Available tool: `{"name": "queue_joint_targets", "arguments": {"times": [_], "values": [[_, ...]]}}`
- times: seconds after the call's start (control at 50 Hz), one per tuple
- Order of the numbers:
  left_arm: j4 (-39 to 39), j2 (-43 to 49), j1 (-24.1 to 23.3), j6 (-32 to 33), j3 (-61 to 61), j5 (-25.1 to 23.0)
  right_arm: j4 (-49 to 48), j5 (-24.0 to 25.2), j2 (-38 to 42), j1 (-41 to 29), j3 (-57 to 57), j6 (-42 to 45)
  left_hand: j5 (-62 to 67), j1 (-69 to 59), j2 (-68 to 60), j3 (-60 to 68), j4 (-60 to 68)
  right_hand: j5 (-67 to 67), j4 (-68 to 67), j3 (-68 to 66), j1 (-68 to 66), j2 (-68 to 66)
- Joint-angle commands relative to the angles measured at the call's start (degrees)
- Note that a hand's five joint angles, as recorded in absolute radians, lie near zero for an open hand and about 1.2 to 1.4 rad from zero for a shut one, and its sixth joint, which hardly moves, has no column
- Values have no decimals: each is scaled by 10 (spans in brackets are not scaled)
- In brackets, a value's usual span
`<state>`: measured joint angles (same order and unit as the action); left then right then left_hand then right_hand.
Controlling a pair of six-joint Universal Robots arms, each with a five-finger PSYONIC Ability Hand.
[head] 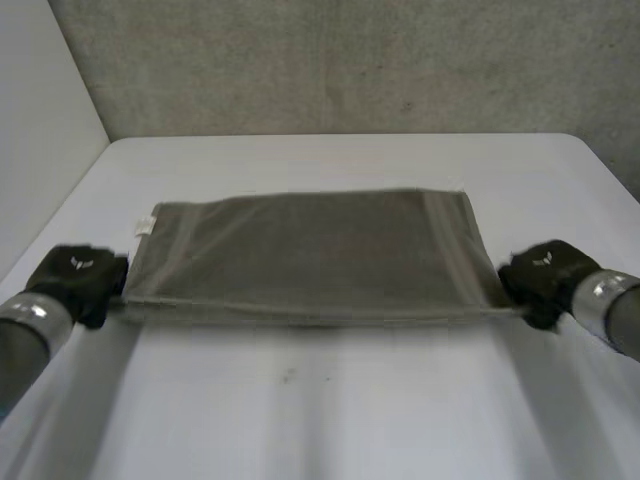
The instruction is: Fold the laundry
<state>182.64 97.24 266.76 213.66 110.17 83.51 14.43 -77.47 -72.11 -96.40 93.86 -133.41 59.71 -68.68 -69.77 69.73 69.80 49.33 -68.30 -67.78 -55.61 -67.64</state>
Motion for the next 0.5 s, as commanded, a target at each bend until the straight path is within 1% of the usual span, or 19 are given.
{"name": "queue_joint_targets", "arguments": {"times": [0.02, 0.04, 0.08, 0.1, 0.14, 0.2, 0.22, 0.24, 0.26, 0.28, 0.3, 0.32, 0.34, 0.36, 0.38, 0.4, 0.42, 0.44, 0.5], "values": [[-185, -113, 72, 173, 52, -90, 118, -45, -106, 49, 66, 279, 103, -113, -102, 103, 102, 207, -117, -122, -244, -124], [-185, -113, 72, 173, 52, -91, 116, -44, -118, 51, 67, 282, 103, -113, -102, 103, 102, 207, -117, -122, -244, -124], [-183, -126, 97, 173, 55, -145, 112, -43, -124, 51, 64, 272, 103, -113, -102, 103, 102, 207, -117, -122, -244, -124], [-183, -126, 97, 173, 55, -145, 108, -41, -124, 50, 60, 261, 103, -113, -102, 103, 102, 207, -117, -122, -244, -124], [-162, -121, 99, 171, 48, -175, 102, -38, -124, 49, 52, 248, 103, -113, -102, 103, 102, 207, -117, -122, -244, -124], [-139, -111, 95, 170, 41, -176, 75, -37, -99, 44, 34, 215, 103, -113, -102, 103, 102, 207, -117, -122, -244, -124], [-109, -86, 85, 163, 31, -174, 52, -37, -68, 32, 20, 198, 103, -113, -102, 103, 102, 207, -117, -122, -244, -124], [-78, -52, 66, 151, 12, -173, 52, -37, -68, 32, 19, 198, 103, -113, -102, 103, 102, 207, -117, -122, -244, -124], [-77, -51, 66, 151, 12, -173, 26, -44, -37, 10, -2, 181, 103, -113, -102, 103, 102, 207, -117, -122, -244, -124], [-50, -17, 43, 136, -10, -171, 3, -51, -7, -15, -27, 168, 103, -113, -102, 103, 102, 207, -117, -122, -244, -124], [-27, 15, 26, 121, -36, -162, 2, -51, -7, -15, -27, 168, 103, -113, -102, 103, 102, 207, -117, -122, -244, -124], [-27, 15, 25, 120, -36, -162, -18, -60, 22, -38, -51, 158, 103, -113, -102, 103, 102, 207, -117, -122, -244, -124], [-9, 45, 9, 109, -64, -144, -18, -60, 22, -38, -51, 158, 103, -113, -102, 103, 102, 207, -117, -122, -244, -124], [-9, 45, 9, 109, -65, -143, -37, -77, 55, -53, -76, 152, 103, -113, -102, 103, 102, 207, -117, -122, -244, -124], [4, 76, -3, 101, -93, -125, -52, -98, 84, -61, -99, 150, 103, -113, -102, 103, 102, 207, -117, -122, -244, -124], [14, 110, -11, 100, -123, -108, -52, -98, 84, -61, -99, 150, 103, -113, -102, 103, 102, 207, -117, -122, -244, -124], [14, 110, -12, 100, -123, -107, -68, -118, 112, -68, -123, 149, 103, -113, -102, 103, 102, 207, -117, -122, -244, -124], [21, 143, -18, 99, -156, -93, -86, -133, 138, -71, -147, 148, 103, -113, -102, 103, 102, 207, -117, -122, -244, -124], [39, 199, -28, 95, -223, -70, -111, -139, 163, -78, -171, 148, 103, -113, -102, 103, 102, 207, -117, -122, -244, -124]]}}
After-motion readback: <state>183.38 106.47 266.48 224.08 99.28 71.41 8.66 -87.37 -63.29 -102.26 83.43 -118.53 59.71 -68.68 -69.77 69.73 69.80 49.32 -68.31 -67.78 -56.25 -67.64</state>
